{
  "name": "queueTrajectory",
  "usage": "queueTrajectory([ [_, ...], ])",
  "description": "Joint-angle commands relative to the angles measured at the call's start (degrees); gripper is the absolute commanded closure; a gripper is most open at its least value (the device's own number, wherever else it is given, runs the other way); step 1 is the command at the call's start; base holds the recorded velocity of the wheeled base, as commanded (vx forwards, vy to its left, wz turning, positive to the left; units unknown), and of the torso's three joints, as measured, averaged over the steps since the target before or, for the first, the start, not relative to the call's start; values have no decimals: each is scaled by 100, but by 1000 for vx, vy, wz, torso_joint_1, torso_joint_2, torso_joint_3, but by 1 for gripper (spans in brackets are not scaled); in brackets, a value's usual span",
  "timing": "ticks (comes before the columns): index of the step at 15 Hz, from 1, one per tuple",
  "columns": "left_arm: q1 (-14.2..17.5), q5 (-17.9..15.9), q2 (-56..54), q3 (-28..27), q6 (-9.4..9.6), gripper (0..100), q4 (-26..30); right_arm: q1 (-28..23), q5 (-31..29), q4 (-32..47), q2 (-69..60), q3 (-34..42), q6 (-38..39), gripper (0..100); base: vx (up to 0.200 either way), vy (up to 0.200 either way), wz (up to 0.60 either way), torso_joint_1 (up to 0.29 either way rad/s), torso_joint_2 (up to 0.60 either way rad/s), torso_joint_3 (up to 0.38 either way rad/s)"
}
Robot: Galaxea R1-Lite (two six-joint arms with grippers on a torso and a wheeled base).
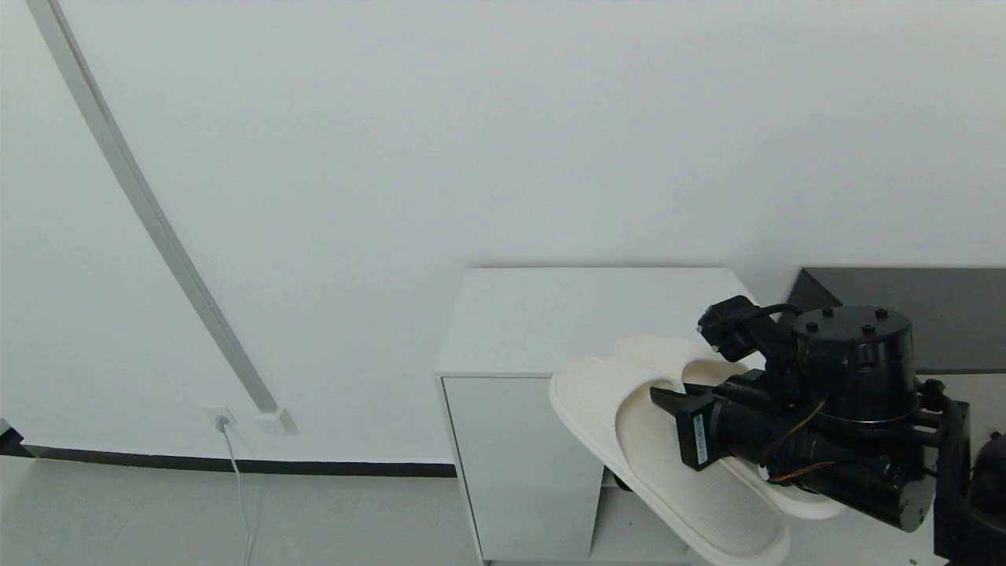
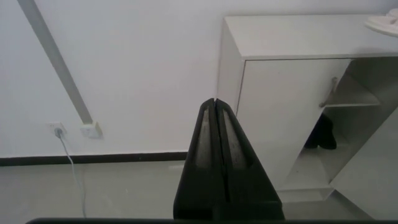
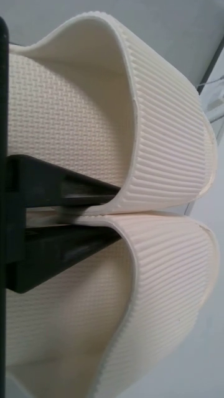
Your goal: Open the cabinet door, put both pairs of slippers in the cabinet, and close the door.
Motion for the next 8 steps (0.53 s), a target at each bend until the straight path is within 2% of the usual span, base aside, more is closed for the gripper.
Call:
queueTrajectory([
  [1, 4, 1, 7, 0, -1, 100, 2, 1, -1, -7, 33, 2, 1, 100, 0, -200, 0, 2, 7, 7],
  [7, 4, 1, 7, -9, -1, 100, -7, 19, -1, -78, -20, 63, 1, 100, 0, -200, 0, 3, 1, 2],
  [8, 4, 1, 7, 0, -1, 100, 2, 19, 7, -78, -20, 72, 10, 100, 0, 0, 0, 0, 0, 0],
])
